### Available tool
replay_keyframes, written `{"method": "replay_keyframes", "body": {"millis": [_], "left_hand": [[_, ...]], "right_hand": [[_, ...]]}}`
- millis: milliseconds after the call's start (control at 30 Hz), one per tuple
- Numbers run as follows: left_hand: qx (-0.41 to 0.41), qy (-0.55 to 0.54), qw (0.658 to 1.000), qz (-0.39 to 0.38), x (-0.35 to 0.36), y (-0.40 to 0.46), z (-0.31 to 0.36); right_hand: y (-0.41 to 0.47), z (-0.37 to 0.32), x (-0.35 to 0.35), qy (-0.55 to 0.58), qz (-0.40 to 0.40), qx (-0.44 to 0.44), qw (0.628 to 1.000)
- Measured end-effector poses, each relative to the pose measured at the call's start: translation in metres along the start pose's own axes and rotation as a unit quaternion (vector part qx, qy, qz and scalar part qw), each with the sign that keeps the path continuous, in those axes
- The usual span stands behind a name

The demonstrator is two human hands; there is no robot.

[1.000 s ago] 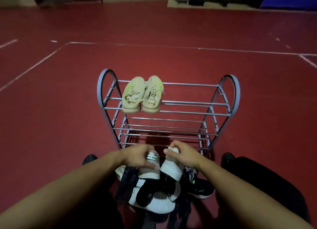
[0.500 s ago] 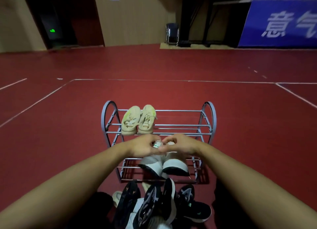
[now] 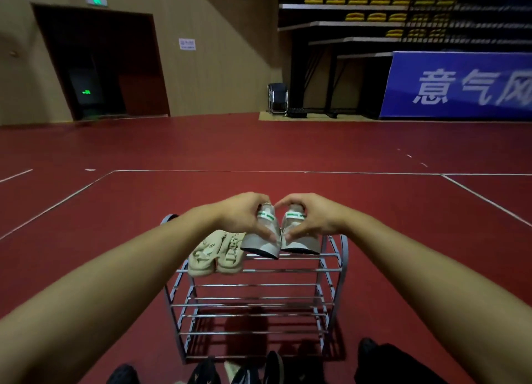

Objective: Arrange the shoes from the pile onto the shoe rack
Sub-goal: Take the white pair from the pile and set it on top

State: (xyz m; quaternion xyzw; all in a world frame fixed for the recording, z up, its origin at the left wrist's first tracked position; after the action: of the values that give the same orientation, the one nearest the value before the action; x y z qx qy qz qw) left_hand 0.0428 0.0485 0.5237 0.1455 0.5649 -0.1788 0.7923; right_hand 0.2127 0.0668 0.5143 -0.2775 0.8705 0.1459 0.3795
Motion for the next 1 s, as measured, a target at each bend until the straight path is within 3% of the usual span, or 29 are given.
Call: {"method": "replay_keyframes", "body": {"millis": [200, 333, 600, 867, 1000], "left_hand": [[0.004, 0.082, 0.99, 0.114, 0.033, 0.045, -0.01], [-0.006, 0.106, 0.983, 0.149, 0.084, 0.071, -0.039], [-0.005, 0.108, 0.988, 0.108, 0.173, 0.1, -0.078], [0.004, 0.096, 0.991, 0.093, 0.192, 0.099, -0.084], [0.005, 0.062, 0.994, 0.093, 0.19, 0.083, -0.088]], "right_hand": [[0.027, 0.064, 0.008, -0.082, 0.112, -0.005, 0.99], [0.037, 0.119, 0.035, -0.076, 0.105, 0.013, 0.991], [0.042, 0.204, 0.084, -0.094, 0.065, 0.068, 0.991], [0.043, 0.194, 0.093, -0.076, 0.099, 0.065, 0.99], [0.036, 0.182, 0.099, -0.182, 0.149, 0.025, 0.972]]}}
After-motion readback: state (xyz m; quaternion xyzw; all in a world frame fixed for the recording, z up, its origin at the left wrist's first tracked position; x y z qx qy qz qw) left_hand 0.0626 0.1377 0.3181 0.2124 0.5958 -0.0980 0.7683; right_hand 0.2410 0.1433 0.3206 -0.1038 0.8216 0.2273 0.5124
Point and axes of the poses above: each hand's wrist, its own y-axis towards the middle knuckle, its own x-axis out of the palm, z = x × y, the point moved 5 cm from there along y, towards the middle knuckle, and after that the axes turned 6 degrees about y, right-handed, at the moved point
